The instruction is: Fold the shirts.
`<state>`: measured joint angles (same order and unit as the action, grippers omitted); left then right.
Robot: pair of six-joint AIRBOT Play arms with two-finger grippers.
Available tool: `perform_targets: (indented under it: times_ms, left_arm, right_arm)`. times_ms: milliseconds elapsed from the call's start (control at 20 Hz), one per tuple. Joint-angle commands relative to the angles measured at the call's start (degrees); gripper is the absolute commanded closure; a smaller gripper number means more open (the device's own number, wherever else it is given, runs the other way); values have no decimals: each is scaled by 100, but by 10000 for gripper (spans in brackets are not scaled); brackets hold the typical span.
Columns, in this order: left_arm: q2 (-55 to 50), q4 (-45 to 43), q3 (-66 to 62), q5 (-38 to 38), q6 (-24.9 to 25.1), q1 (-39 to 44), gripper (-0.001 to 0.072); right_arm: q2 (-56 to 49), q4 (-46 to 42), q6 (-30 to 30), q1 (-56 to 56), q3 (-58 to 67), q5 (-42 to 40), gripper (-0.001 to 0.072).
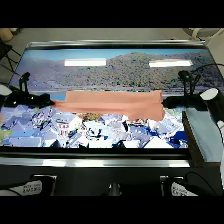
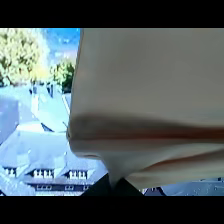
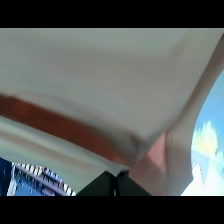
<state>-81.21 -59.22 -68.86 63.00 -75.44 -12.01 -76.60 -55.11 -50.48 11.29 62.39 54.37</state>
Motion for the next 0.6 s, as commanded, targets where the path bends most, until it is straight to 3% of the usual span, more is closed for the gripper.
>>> perform_targets:
  times_ms: [0, 200, 450, 500, 550]
  left_arm:
    - [-1257, 90, -1458, 42, -118, 264, 679]
    - [-2557, 122, -2721, 446, -599, 402, 678]
    - [-3182, 122, -2907, 496, -1250, 426, 677]
    - [-3206, 125, -2907, 490, -1248, 466, 637]
    - [-3202, 149, -2916, 468, -1244, 498, 436]
  right_arm:
    - [-1222, 280, -48, -2, 1102, -341, 697]
    - [-2297, 339, -197, -2, 1895, -468, 696]
    - [-2699, 326, -109, -13, 1939, -501, 694]
    - [-2732, 326, -31, -15, 1939, -424, 694]
    - [-2739, 326, 15, -13, 1939, -391, 692]
